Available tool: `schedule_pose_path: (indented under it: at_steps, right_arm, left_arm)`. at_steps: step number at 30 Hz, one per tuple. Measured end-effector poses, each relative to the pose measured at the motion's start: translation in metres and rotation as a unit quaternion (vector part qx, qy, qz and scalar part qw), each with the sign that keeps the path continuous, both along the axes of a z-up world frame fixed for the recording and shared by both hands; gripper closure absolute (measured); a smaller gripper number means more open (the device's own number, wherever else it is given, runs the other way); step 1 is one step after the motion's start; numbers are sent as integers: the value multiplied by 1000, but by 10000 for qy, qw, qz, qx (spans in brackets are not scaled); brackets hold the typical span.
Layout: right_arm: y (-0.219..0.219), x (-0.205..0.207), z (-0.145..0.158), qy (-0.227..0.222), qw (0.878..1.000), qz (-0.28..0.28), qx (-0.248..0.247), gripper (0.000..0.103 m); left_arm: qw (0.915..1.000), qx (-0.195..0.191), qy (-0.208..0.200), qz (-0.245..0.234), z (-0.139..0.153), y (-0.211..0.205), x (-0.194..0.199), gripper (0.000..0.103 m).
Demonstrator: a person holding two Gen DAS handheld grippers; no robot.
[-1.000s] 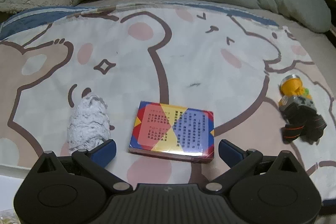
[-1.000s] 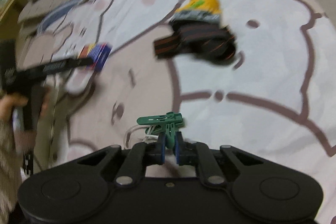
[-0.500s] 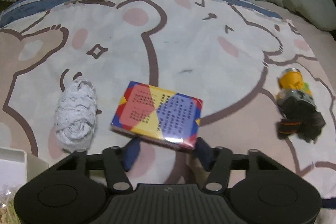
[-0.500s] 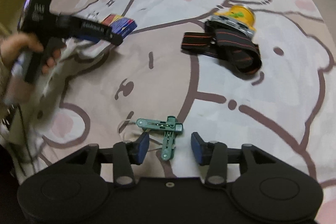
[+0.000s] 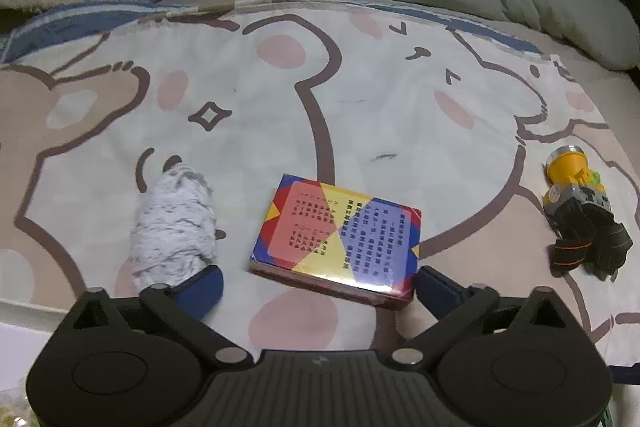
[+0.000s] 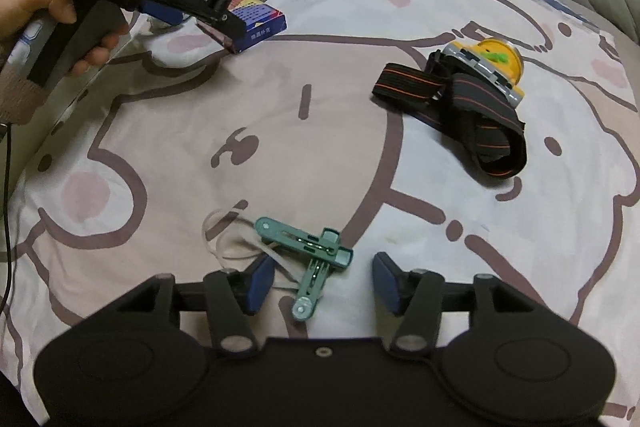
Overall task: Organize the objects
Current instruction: 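Grasp the colourful card box with the left tool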
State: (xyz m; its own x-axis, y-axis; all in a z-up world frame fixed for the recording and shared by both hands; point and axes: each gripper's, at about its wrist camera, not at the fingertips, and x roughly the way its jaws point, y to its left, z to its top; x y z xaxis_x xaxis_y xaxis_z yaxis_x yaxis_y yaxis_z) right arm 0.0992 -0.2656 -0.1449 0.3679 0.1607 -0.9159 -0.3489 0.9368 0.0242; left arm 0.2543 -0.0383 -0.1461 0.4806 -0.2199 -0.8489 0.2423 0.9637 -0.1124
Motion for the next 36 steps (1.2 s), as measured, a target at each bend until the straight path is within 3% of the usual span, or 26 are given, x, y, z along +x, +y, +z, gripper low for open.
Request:
schedule_pose_path:
  at_steps: [8,13,21,27,36]
  right_arm:
    - [0,1,-4,-227,9995,221,42,43]
    - [4,1,-3,-205,9989,423,91,57]
    - [6,2,0,-27,9994,325,67,69]
    - [4,-2,3,255,9994,221,99,70]
    - [5,-1,-3,362,9992,115,118,69]
  left_arm:
    - [9993,130,-142,-309,-9,-12,6,0]
    - [9984,417,-84,-383,-9,-20,6,11]
    - [9962,574,379,-543,-1,-22,-6,12]
    - [9887,820,844,-934,3,-30,-21,11]
    - [9900,916,673,-836,-5,-38,-22,10]
